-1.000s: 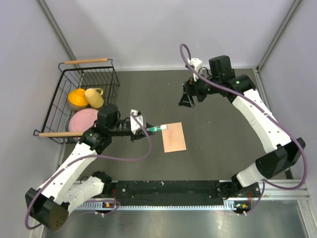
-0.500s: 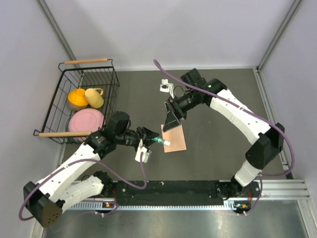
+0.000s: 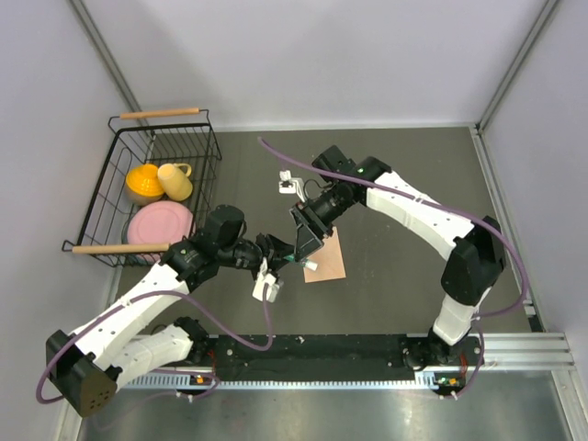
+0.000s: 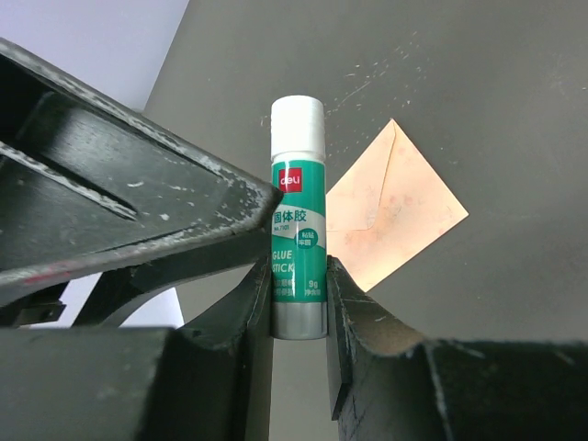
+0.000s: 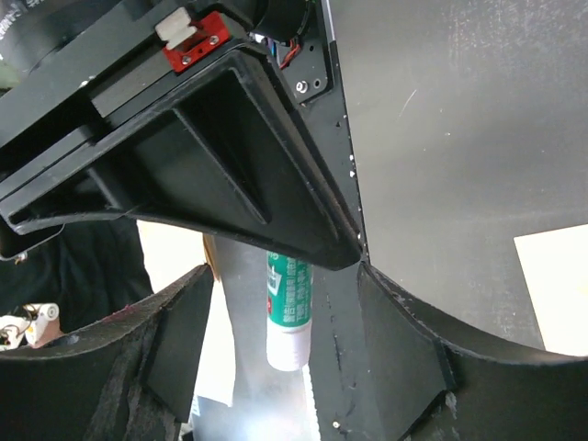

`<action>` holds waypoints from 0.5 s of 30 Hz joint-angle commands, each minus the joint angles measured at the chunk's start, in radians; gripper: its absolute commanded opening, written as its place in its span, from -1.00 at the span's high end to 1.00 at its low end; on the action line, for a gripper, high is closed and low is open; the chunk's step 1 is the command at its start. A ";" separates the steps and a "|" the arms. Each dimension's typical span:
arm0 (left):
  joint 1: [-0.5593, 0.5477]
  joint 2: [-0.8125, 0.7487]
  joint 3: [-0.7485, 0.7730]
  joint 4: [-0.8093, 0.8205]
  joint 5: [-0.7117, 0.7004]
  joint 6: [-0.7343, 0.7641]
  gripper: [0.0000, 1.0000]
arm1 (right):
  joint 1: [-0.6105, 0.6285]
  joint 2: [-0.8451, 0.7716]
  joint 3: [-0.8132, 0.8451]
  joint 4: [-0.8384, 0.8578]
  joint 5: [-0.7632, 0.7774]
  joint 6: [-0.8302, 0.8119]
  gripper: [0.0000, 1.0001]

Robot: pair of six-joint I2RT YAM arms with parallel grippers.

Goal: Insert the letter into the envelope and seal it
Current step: Place the solid glue at the center of the board.

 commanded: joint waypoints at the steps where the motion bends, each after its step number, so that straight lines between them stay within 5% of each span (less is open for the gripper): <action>1: -0.005 0.004 0.037 0.026 0.034 -0.013 1.00 | 0.013 0.015 0.011 0.012 -0.023 -0.028 -0.18; 9: -0.005 0.008 0.029 0.066 0.025 -0.064 1.00 | 0.017 0.036 0.012 0.011 -0.018 -0.031 0.03; 15: -0.005 0.011 0.029 0.066 0.025 -0.073 1.00 | 0.017 0.033 0.015 0.011 -0.020 -0.028 0.53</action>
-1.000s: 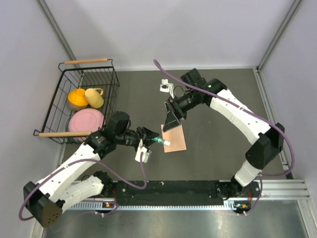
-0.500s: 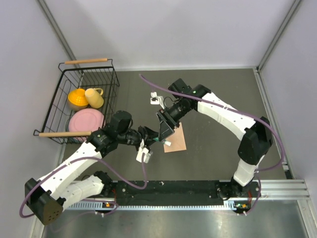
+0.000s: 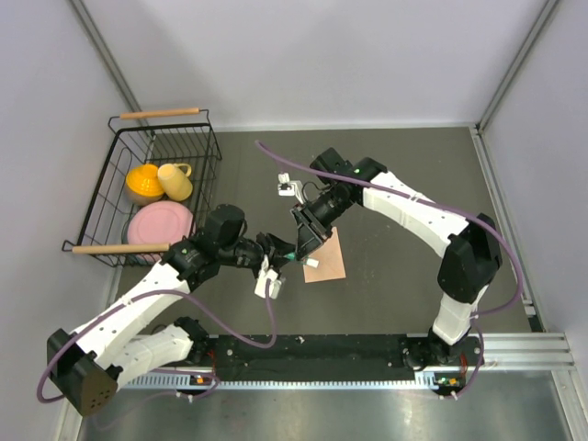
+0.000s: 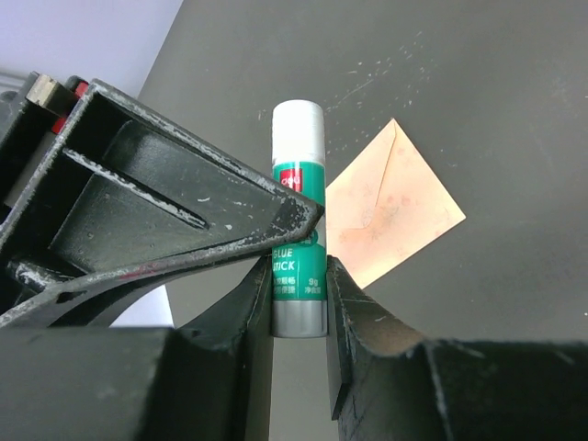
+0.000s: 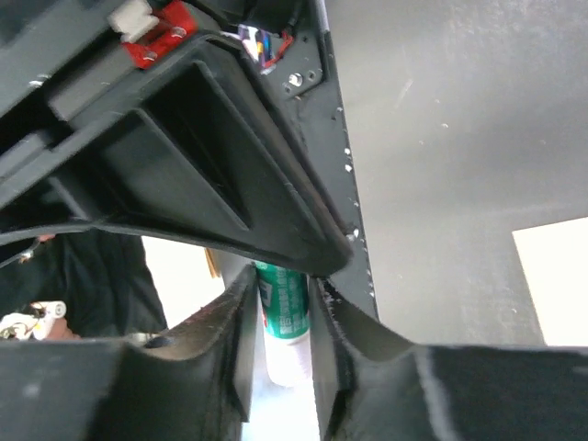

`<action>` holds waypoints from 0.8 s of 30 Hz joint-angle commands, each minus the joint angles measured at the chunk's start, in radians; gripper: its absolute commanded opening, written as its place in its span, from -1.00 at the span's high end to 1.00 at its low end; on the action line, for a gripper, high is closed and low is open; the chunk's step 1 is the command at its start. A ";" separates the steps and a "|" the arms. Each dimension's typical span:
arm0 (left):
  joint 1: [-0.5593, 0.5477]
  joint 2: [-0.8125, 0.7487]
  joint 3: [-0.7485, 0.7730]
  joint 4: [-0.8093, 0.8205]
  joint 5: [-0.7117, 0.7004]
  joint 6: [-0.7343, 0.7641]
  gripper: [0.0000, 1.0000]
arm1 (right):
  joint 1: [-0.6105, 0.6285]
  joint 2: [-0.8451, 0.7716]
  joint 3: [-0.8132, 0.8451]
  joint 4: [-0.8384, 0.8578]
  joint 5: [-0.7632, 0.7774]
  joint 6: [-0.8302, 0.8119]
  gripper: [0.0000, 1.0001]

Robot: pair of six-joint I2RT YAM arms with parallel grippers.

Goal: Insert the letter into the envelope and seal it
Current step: Place the solid glue at the center of the board.

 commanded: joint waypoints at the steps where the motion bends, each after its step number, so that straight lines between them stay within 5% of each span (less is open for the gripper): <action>1: -0.005 0.007 0.030 0.043 0.023 -0.029 1.00 | 0.015 -0.001 0.014 0.014 -0.030 -0.019 0.86; 4: -0.004 0.006 0.034 0.051 -0.016 -0.099 0.53 | 0.003 -0.012 0.006 0.017 -0.019 -0.016 1.00; 5: -0.002 0.003 0.034 0.057 -0.025 -0.116 0.15 | -0.006 -0.015 0.006 0.017 -0.019 -0.016 1.00; 12: 0.139 -0.048 0.021 0.087 0.019 -0.294 -0.52 | -0.182 -0.035 0.021 0.031 0.096 -0.010 1.00; 18: 0.272 0.011 0.072 0.121 0.049 -0.659 -0.59 | -0.368 -0.038 -0.083 0.189 0.435 -0.005 1.00; 24: 0.351 0.128 0.181 0.150 0.024 -1.007 -0.71 | -0.411 0.005 -0.221 0.408 0.746 0.028 1.00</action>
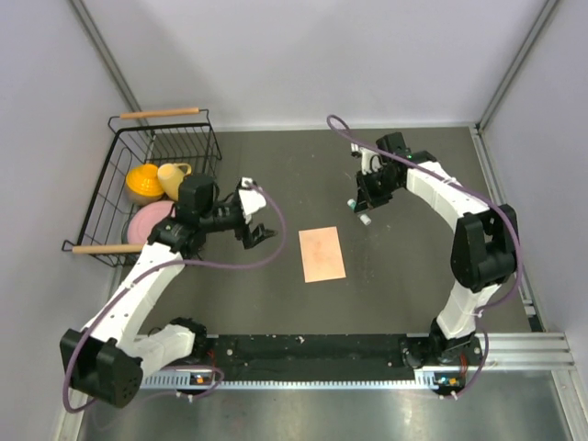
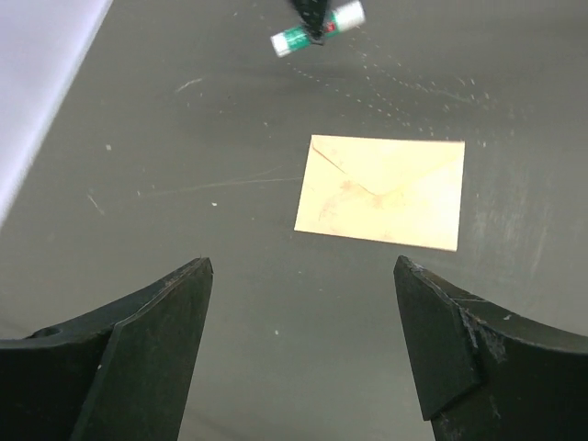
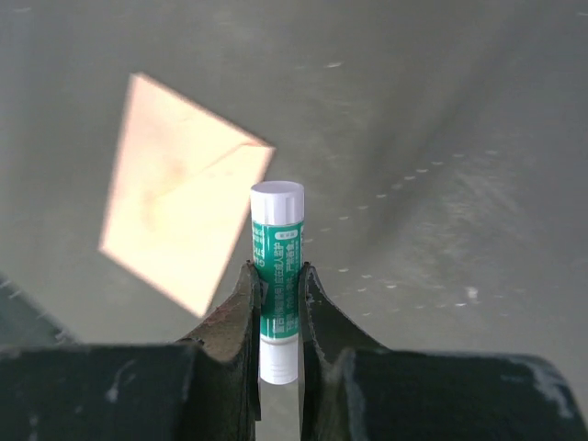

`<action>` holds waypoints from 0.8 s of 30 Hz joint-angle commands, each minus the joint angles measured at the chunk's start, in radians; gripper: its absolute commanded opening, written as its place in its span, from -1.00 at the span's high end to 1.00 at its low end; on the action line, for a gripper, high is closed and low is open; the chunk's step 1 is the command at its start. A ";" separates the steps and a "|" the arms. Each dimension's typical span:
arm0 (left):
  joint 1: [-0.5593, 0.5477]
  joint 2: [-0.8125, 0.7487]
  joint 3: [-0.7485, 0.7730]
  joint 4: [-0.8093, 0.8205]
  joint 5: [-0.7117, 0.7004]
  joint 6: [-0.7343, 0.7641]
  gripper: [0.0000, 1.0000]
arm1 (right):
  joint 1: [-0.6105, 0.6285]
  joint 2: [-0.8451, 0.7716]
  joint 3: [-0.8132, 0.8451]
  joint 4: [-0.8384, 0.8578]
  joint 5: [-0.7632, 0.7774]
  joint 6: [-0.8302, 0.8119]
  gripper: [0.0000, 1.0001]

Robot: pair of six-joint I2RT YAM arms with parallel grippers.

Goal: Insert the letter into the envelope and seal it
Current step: Place the solid glue at the center of the board.

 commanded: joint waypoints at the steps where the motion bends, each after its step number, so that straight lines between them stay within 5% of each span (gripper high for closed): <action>1: 0.059 0.064 0.097 0.071 0.025 -0.349 -0.73 | 0.006 0.015 -0.068 0.212 0.263 0.021 1.00; 5: 0.080 0.080 0.094 0.109 0.044 -0.408 -0.75 | 0.008 0.040 -0.160 0.382 0.358 0.058 1.00; 13: 0.097 0.093 0.094 0.124 0.051 -0.429 -0.76 | 0.009 0.140 -0.172 0.411 0.390 0.066 0.88; 19: 0.100 0.116 0.105 0.126 0.051 -0.442 -0.77 | 0.020 0.169 -0.174 0.341 0.409 0.098 0.56; 24: 0.103 0.124 0.111 0.129 0.050 -0.443 -0.78 | 0.020 0.175 -0.190 0.332 0.392 0.106 0.08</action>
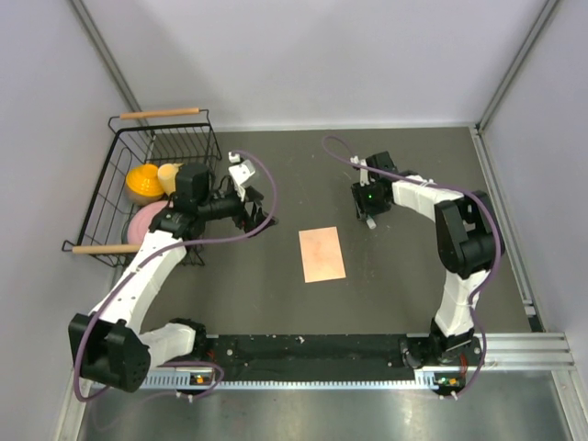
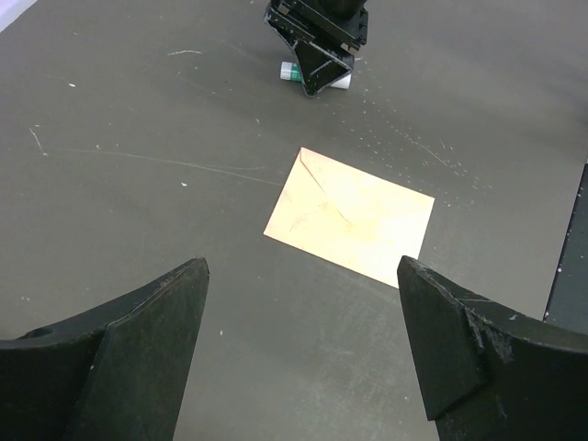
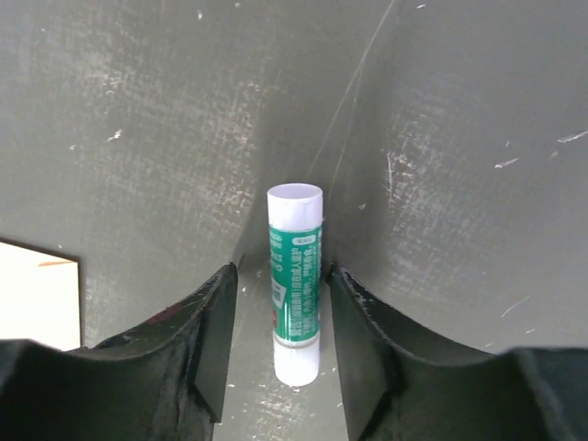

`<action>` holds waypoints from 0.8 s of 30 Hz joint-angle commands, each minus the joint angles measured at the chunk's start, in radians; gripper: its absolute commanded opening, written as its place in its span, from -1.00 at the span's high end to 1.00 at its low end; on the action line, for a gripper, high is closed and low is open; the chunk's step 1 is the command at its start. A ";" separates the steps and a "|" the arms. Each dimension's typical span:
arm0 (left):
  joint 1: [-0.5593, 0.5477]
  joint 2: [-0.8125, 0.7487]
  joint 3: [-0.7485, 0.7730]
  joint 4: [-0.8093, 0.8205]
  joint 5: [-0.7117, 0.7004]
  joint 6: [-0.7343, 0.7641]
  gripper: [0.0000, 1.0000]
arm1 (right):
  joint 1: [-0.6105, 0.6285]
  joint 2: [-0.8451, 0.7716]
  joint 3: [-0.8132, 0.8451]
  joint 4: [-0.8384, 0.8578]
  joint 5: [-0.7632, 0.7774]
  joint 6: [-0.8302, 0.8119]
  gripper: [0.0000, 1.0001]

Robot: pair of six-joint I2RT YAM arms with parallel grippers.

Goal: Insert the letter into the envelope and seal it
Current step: Place the solid glue at the center of the board, then reset both arms

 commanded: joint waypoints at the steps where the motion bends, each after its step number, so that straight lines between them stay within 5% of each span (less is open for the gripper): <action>1: 0.010 0.008 0.044 0.043 0.016 -0.022 -0.78 | 0.007 0.034 -0.002 -0.041 0.003 0.017 0.03; 6: 0.013 0.023 0.062 0.037 0.016 -0.053 -0.94 | 0.007 0.036 0.031 -0.050 -0.022 0.040 -0.02; 11: 0.028 0.089 0.150 -0.059 0.001 -0.142 -0.98 | 0.007 -0.001 0.073 -0.080 -0.040 0.029 -0.50; 18: 0.138 0.268 0.464 -0.269 -0.015 -0.379 -0.98 | -0.043 -0.136 0.160 -0.127 -0.096 0.000 -0.97; 24: 0.197 0.423 0.763 -0.482 -0.171 -0.346 -0.97 | -0.178 -0.309 0.275 -0.176 -0.264 0.046 -0.98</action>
